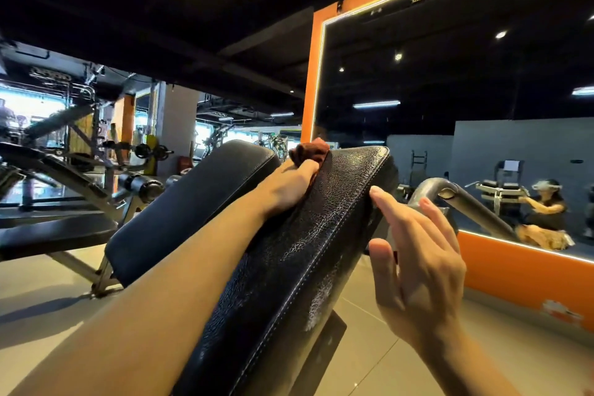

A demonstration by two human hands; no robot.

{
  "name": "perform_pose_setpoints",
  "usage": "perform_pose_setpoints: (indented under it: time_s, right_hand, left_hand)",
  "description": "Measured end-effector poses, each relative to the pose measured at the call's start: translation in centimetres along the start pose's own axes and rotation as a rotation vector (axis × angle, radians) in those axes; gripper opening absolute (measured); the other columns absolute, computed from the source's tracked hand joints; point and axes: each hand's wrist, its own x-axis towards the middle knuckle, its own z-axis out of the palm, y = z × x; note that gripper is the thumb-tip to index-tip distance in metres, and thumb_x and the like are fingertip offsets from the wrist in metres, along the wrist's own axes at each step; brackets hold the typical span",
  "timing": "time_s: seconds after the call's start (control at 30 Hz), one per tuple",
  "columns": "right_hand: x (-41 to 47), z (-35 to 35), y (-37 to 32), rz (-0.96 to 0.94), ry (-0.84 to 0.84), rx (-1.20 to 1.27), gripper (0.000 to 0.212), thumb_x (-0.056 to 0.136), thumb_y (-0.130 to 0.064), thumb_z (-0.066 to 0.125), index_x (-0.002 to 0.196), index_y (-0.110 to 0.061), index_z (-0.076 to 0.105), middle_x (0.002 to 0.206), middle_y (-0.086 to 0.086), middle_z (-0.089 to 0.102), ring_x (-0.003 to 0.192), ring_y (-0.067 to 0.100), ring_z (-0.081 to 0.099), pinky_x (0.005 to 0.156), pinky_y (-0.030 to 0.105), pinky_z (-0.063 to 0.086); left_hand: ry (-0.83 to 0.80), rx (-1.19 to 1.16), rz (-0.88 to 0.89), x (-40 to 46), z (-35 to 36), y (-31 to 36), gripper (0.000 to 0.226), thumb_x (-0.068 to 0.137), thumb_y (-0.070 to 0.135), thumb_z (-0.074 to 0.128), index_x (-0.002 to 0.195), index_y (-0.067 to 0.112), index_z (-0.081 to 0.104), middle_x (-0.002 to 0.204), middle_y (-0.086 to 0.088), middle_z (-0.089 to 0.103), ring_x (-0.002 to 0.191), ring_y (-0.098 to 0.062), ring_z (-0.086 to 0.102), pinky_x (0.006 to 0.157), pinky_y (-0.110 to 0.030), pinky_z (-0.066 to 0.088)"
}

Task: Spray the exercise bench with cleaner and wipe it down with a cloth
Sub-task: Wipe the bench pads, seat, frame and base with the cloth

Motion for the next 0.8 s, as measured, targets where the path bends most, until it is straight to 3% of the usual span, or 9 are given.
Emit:
perform_pose_setpoints:
  time_s: [0.1, 0.17, 0.23, 0.3, 0.4, 0.5, 0.67, 0.73, 0.8]
  right_hand:
    - [-0.1, -0.2, 0.1, -0.007, -0.006, -0.017, 0.055, 0.104, -0.044, 0.024, 0.126, -0.008, 0.060, 0.099, 0.006, 0.073, 0.098, 0.017, 0.067, 0.106, 0.048, 0.040]
    - [0.0, -0.3, 0.0, 0.002, -0.016, -0.018, 0.054, 0.104, -0.043, 0.025, 0.127, -0.008, 0.058, 0.097, 0.006, 0.073, 0.096, 0.018, 0.067, 0.107, 0.047, 0.040]
    - [0.1, -0.4, -0.2, 0.022, -0.034, -0.013, 0.052, 0.105, -0.043, 0.025, 0.131, -0.009, 0.054, 0.089, 0.005, 0.072, 0.092, 0.015, 0.066, 0.107, 0.046, 0.039]
    - [0.2, -0.6, -0.6, 0.049, -0.054, 0.012, 0.050, 0.105, -0.045, 0.023, 0.134, -0.013, 0.049, 0.081, 0.003, 0.070, 0.091, 0.008, 0.060, 0.110, 0.041, 0.034]
    - [-0.1, -0.8, -1.1, 0.033, -0.052, 0.014, 0.048, 0.104, -0.045, 0.022, 0.136, -0.017, 0.046, 0.080, 0.002, 0.070, 0.094, 0.004, 0.059, 0.113, 0.035, 0.029]
    - [-0.1, -0.3, -0.7, 0.046, -0.029, -0.010, 0.050, 0.104, -0.046, 0.022, 0.134, -0.017, 0.049, 0.088, 0.004, 0.073, 0.096, 0.005, 0.059, 0.114, 0.034, 0.028]
    - [0.0, -0.1, 0.0, -0.003, -0.037, -0.045, 0.048, 0.104, -0.044, 0.024, 0.131, -0.014, 0.051, 0.080, 0.000, 0.069, 0.086, 0.004, 0.059, 0.109, 0.044, 0.037]
    - [0.0, -0.1, 0.0, -0.017, -0.031, -0.049, 0.049, 0.104, -0.043, 0.024, 0.130, -0.013, 0.053, 0.081, 0.000, 0.069, 0.089, 0.001, 0.056, 0.110, 0.044, 0.036]
    - [0.1, -0.2, 0.1, -0.016, -0.038, -0.049, 0.050, 0.104, -0.043, 0.025, 0.128, -0.011, 0.054, 0.084, 0.002, 0.071, 0.090, 0.005, 0.060, 0.111, 0.042, 0.034]
  left_hand:
    - [-0.003, 0.083, 0.077, -1.4, 0.1, -0.4, 0.044, 0.090, 0.052, 0.039, 0.124, 0.030, 0.055, 0.114, -0.002, 0.062, 0.108, -0.021, 0.057, 0.104, -0.043, 0.039]
    - [-0.039, 0.208, 0.197, -3.2, 0.2, -0.2, 0.060, 0.092, 0.050, 0.042, 0.149, 0.041, 0.025, 0.148, -0.003, 0.042, 0.135, -0.023, 0.038, 0.116, -0.044, 0.024]
    - [-0.118, 0.347, 0.314, -5.3, 0.4, -0.1, 0.060, 0.101, 0.041, 0.039, 0.129, 0.067, -0.007, 0.162, 0.004, 0.010, 0.149, -0.015, 0.006, 0.121, -0.040, 0.001]
    - [-0.183, 0.389, 0.380, -7.3, 0.4, -0.1, 0.056, 0.096, 0.051, 0.032, 0.103, 0.084, -0.013, 0.159, 0.016, -0.004, 0.146, -0.004, -0.010, 0.115, -0.032, -0.012]
    - [-0.144, 0.322, 0.396, -8.1, 0.3, -0.8, 0.049, 0.094, 0.057, 0.026, 0.111, 0.085, -0.011, 0.151, 0.025, -0.005, 0.141, 0.003, -0.012, 0.110, -0.026, -0.015]
    - [-0.053, 0.253, 0.338, -5.3, 0.4, -1.7, 0.062, 0.093, 0.065, 0.025, 0.149, 0.049, 0.007, 0.160, 0.013, 0.008, 0.147, -0.007, 0.002, 0.118, -0.032, -0.008]
    - [0.019, 0.212, 0.236, 0.8, 0.1, -1.7, 0.095, 0.067, 0.096, 0.012, 0.141, 0.039, 0.035, 0.137, 0.000, 0.051, 0.127, -0.023, 0.048, 0.110, -0.054, 0.031]
    - [0.018, 0.186, 0.184, 2.2, -0.1, -2.3, 0.107, 0.059, 0.101, 0.011, 0.141, 0.037, 0.034, 0.137, -0.002, 0.051, 0.126, -0.024, 0.047, 0.110, -0.054, 0.031]
    - [0.009, 0.228, 0.145, 0.4, 0.0, -1.2, 0.087, 0.076, 0.088, 0.017, 0.144, 0.036, 0.031, 0.145, -0.001, 0.044, 0.135, -0.025, 0.039, 0.114, -0.057, 0.021]
